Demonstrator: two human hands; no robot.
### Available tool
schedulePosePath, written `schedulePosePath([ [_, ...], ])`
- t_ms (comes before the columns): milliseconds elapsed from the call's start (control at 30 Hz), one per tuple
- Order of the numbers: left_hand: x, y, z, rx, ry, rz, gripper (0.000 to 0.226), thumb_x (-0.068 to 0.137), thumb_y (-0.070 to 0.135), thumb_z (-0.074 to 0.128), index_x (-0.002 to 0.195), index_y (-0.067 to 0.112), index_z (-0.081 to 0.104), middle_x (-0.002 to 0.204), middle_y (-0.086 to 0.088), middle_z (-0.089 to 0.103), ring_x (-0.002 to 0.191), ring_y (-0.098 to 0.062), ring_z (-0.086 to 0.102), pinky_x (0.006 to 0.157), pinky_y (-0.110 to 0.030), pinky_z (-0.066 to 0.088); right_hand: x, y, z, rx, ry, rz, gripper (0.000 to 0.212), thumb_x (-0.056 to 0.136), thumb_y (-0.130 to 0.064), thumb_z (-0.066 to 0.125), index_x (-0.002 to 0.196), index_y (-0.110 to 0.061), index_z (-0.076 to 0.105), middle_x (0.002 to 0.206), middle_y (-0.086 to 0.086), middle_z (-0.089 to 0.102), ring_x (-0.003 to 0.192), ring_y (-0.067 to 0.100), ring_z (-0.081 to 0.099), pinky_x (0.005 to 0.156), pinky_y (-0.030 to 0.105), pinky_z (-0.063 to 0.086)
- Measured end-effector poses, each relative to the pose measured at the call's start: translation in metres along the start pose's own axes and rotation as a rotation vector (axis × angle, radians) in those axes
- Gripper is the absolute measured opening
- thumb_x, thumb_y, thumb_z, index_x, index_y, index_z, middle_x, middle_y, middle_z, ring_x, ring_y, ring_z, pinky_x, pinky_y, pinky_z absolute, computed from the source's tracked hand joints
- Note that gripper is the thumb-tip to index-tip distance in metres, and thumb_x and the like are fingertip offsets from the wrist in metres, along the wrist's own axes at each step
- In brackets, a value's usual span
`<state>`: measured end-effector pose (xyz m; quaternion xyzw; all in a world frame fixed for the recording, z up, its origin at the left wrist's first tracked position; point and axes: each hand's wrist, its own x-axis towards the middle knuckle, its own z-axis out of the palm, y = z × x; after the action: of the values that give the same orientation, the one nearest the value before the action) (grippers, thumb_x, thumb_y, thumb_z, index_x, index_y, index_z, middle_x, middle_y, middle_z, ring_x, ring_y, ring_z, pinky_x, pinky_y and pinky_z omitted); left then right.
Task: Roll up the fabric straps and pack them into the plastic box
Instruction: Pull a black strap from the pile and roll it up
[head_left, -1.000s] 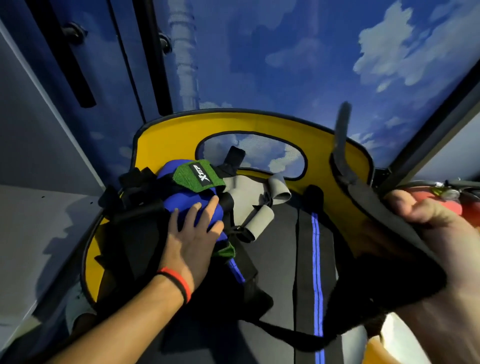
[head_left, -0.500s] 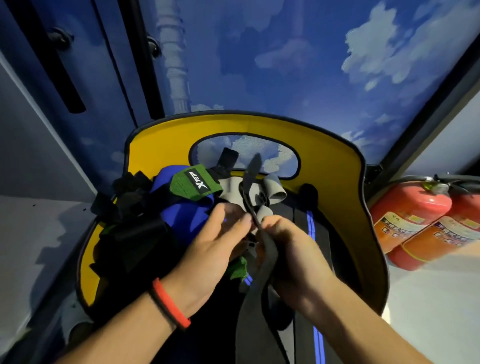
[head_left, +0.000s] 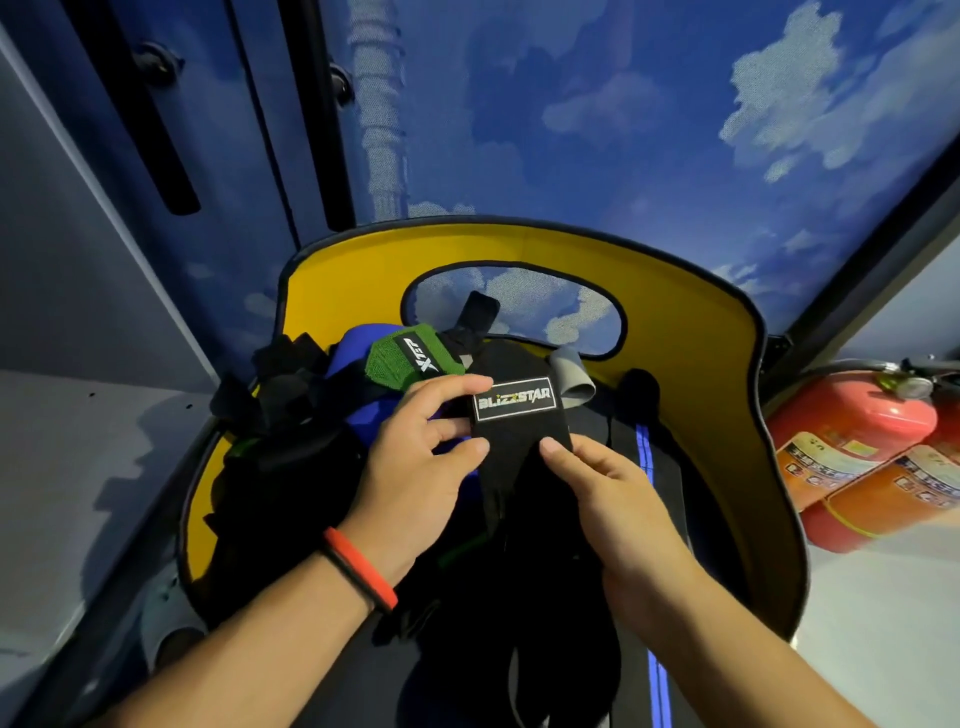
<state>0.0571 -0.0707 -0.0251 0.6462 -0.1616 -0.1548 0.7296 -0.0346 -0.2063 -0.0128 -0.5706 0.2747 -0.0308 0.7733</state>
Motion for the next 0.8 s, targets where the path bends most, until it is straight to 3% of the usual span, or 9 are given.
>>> schedulePosePath([
  [100,0.0,0.001,-0.002,-0.019,0.003,-0.017,0.055,0.085,-0.022,0.058,0.116,0.022,0.069,0.127,-0.018,0.062,0.103,-0.022,0.072,0.081,-0.024,0.058,-0.001,0.0,0.001,-0.007,-0.027,0.006,0.024,0.103,-0.024,0.056,0.111,-0.014,0.076,0.108,0.012,0.077,0.102,0.032,0.073,0.091,0.044,0.057],
  [200,0.0,0.004,-0.002,0.04,0.024,0.037,0.056,0.085,-0.022,0.059,0.115,0.024,0.07,0.131,-0.003,0.06,0.104,-0.018,0.071,0.083,-0.024,0.057,0.001,0.001,-0.002,-0.125,-0.008,-0.002,0.019,0.101,-0.025,0.061,0.108,-0.017,0.077,0.102,0.007,0.079,0.1,0.028,0.075,0.092,0.043,0.058],
  [300,0.006,0.01,-0.007,0.064,0.085,0.055,0.057,0.087,-0.021,0.057,0.117,0.026,0.07,0.134,0.006,0.056,0.104,-0.013,0.071,0.083,-0.022,0.056,-0.002,0.003,-0.009,-0.67,-0.079,-0.026,0.024,0.092,-0.045,0.07,0.099,-0.022,0.074,0.091,-0.005,0.078,0.088,0.014,0.075,0.089,0.042,0.059],
  [367,0.015,0.013,-0.018,0.072,0.151,0.048,0.057,0.088,-0.02,0.056,0.121,0.025,0.068,0.136,0.005,0.054,0.106,-0.014,0.07,0.082,-0.019,0.056,-0.009,0.005,-0.013,-0.951,-0.166,0.044,0.031,0.087,-0.054,0.072,0.092,-0.023,0.069,0.086,-0.003,0.076,0.077,0.011,0.073,0.075,0.034,0.06],
  [467,0.027,0.013,-0.035,0.094,0.12,-0.033,0.059,0.089,-0.019,0.056,0.122,0.03,0.066,0.132,-0.006,0.062,0.108,-0.016,0.069,0.078,-0.016,0.055,-0.021,0.012,-0.006,-0.785,-0.297,0.158,0.017,0.095,-0.04,0.069,0.103,-0.026,0.066,0.09,0.0,0.075,0.071,0.013,0.074,0.054,0.026,0.055],
  [533,0.028,0.008,-0.036,0.138,-0.023,-0.119,0.063,0.088,-0.017,0.057,0.124,0.033,0.063,0.125,-0.009,0.067,0.113,-0.018,0.067,0.081,-0.019,0.056,-0.022,0.02,0.003,-0.581,-0.321,0.246,0.015,0.097,-0.032,0.067,0.11,-0.025,0.068,0.093,-0.002,0.078,0.085,0.021,0.076,0.055,0.024,0.057],
  [600,0.023,-0.002,-0.034,0.342,-0.157,-0.142,0.062,0.086,-0.011,0.064,0.129,0.033,0.061,0.135,0.001,0.06,0.124,-0.014,0.058,0.092,-0.02,0.052,-0.022,0.031,0.009,-0.554,-0.27,0.285,0.013,0.096,-0.036,0.068,0.103,-0.025,0.068,0.084,-0.001,0.077,0.08,0.028,0.074,0.052,0.023,0.055],
  [700,0.017,-0.017,-0.032,0.643,-0.345,-0.073,0.048,0.084,0.002,0.073,0.125,0.027,0.068,0.146,0.015,0.045,0.131,-0.004,0.049,0.112,-0.026,0.041,-0.016,0.039,0.002,-1.25,-0.148,0.124,0.05,0.081,-0.078,0.06,0.086,-0.029,0.059,0.076,-0.005,0.061,0.077,0.013,0.063,0.058,0.02,0.042],
  [800,0.014,-0.015,-0.034,0.889,-0.343,0.0,0.038,0.087,0.02,0.074,0.123,0.032,0.069,0.152,0.016,0.04,0.136,-0.006,0.044,0.116,-0.023,0.032,-0.02,0.025,-0.001,-1.664,-0.093,0.136,0.068,0.071,-0.092,0.052,0.112,-0.038,0.059,0.089,-0.008,0.052,0.107,0.016,0.064,0.072,0.029,0.041],
])
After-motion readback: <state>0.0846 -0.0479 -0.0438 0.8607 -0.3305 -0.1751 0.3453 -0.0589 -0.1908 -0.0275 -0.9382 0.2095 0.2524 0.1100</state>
